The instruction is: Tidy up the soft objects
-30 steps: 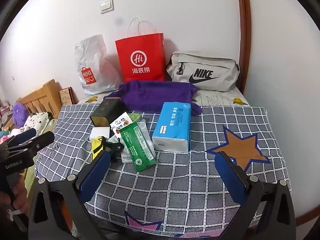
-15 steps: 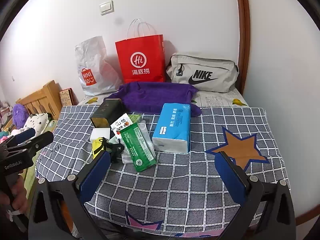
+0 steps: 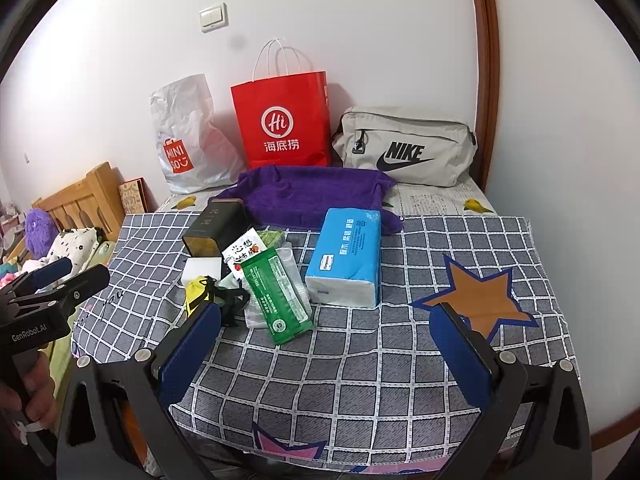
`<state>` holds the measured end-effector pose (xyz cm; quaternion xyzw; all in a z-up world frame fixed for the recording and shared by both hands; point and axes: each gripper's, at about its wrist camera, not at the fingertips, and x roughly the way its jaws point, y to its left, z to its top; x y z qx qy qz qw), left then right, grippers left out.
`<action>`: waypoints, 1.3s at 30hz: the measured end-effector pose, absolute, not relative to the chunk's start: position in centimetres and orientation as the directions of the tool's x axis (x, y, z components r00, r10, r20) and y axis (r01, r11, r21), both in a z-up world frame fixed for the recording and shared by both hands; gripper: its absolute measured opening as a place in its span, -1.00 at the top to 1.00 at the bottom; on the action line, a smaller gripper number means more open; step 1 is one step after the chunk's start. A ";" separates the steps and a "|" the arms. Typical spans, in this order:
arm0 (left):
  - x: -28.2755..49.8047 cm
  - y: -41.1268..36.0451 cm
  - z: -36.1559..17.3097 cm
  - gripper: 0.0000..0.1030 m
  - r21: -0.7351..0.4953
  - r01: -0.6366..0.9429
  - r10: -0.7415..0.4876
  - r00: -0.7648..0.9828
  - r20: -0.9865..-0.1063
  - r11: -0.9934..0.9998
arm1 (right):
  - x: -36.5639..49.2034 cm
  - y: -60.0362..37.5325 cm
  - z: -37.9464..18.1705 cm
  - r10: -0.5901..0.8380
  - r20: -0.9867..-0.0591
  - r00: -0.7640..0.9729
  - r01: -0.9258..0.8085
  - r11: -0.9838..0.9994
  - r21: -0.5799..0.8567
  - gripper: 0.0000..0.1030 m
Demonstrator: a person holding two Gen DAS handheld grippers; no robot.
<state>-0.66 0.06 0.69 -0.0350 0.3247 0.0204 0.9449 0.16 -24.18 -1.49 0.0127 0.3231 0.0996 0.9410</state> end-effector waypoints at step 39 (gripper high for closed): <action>-0.7 -0.1 1.0 -1.00 -0.052 -0.059 0.015 0.791 -0.612 0.997 | 0.0 -23.5 -1.3 0.203 -0.606 0.770 -0.195 0.978 0.079 -0.99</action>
